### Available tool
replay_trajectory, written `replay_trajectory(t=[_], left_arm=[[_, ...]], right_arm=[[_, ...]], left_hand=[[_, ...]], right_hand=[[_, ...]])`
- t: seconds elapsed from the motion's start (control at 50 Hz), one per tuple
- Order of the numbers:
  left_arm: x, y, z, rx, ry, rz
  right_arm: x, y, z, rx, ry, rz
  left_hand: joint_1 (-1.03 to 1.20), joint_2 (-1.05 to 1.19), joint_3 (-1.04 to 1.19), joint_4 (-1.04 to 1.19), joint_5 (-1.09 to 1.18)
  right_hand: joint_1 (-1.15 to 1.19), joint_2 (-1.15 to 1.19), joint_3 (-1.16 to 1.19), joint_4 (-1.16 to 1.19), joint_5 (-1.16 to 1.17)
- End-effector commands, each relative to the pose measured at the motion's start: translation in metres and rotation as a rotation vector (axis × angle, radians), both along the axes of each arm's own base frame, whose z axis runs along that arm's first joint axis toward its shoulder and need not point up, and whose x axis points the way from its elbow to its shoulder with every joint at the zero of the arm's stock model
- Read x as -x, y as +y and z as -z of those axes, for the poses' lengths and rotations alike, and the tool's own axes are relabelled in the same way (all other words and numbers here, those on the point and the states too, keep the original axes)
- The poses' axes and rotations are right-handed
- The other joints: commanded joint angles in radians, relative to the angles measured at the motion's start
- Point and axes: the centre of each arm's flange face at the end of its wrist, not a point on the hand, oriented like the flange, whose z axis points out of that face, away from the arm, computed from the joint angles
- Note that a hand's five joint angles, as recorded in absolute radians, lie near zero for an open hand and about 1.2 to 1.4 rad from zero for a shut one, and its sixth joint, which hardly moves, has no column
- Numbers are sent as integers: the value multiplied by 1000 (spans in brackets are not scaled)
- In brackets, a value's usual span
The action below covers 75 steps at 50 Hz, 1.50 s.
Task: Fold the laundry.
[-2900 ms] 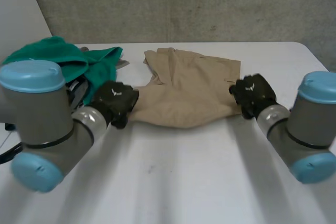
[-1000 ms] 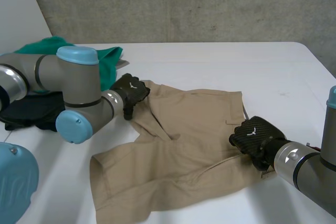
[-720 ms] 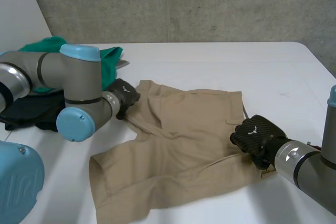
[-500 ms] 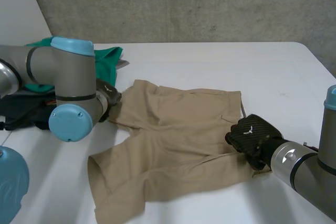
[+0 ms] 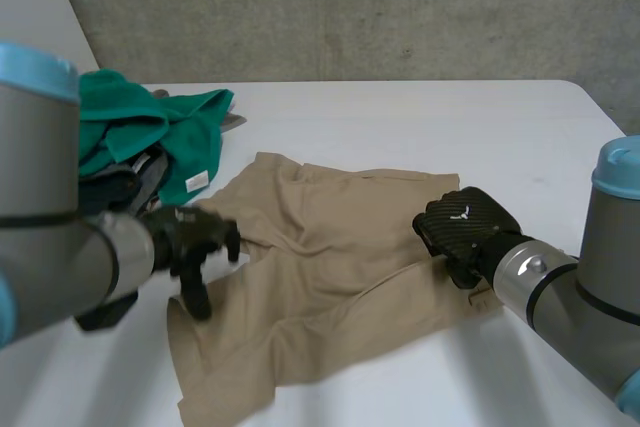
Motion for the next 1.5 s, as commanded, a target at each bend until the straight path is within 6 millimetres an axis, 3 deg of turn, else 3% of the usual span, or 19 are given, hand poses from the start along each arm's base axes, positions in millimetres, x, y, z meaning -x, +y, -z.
replay_trajectory(t=[0.02,0.16,0.36,0.54,0.62,0.68,0.76,0.86,0.96,1.12,1.2,1.22,1.36,1.38,1.5], left_arm=[[-20,34,24,-159,-18,-7],[-25,42,43,-210,-33,-14],[-11,45,56,-165,-23,27],[-3,46,67,-113,-69,28],[-1,45,67,-89,-71,32],[0,44,63,-75,-68,35],[1,56,47,-44,-61,81],[-7,96,35,-110,-184,255],[-13,106,35,-166,-273,349],[4,64,28,-13,-251,302],[21,31,17,154,-220,269],[29,13,11,235,-198,255],[66,-57,-4,528,-127,216],[74,-76,-5,584,-114,202],[96,-125,4,693,-111,160]], right_arm=[[-5,0,3,27,8,27],[-3,-1,-1,51,-3,54],[7,-1,-17,80,-35,88],[16,1,-21,71,-46,86],[20,-1,-25,77,-50,87],[21,6,-22,54,-14,53],[28,28,-12,-18,139,-57],[61,69,9,-237,480,-295],[59,60,9,-205,444,-293],[46,20,12,-125,298,-142],[35,-2,5,-37,220,-80],[31,-13,4,-1,187,-47],[9,-55,3,154,66,73],[2,-64,3,191,39,95],[-23,-98,7,365,-31,153]], left_hand=[[86,88,88,83,81],[30,32,33,28,25],[33,35,36,31,28],[188,190,191,186,183],[908,910,911,906,903],[910,912,913,908,905],[910,912,913,908,905],[910,912,913,908,905],[910,912,913,908,905],[910,912,913,908,905],[910,912,913,908,905],[910,912,913,908,905],[910,912,913,908,905],[910,912,913,908,905],[910,912,913,908,905]], right_hand=[[260,217,206,199,195],[260,217,206,199,195],[260,217,206,199,195],[260,217,206,199,195],[260,217,206,199,195],[260,217,206,199,195],[260,217,206,199,195],[260,217,206,199,195],[260,217,206,199,195],[260,217,206,199,195],[260,217,206,199,195],[260,217,206,199,195],[260,217,206,199,195],[260,217,206,199,195],[260,217,206,199,195]])
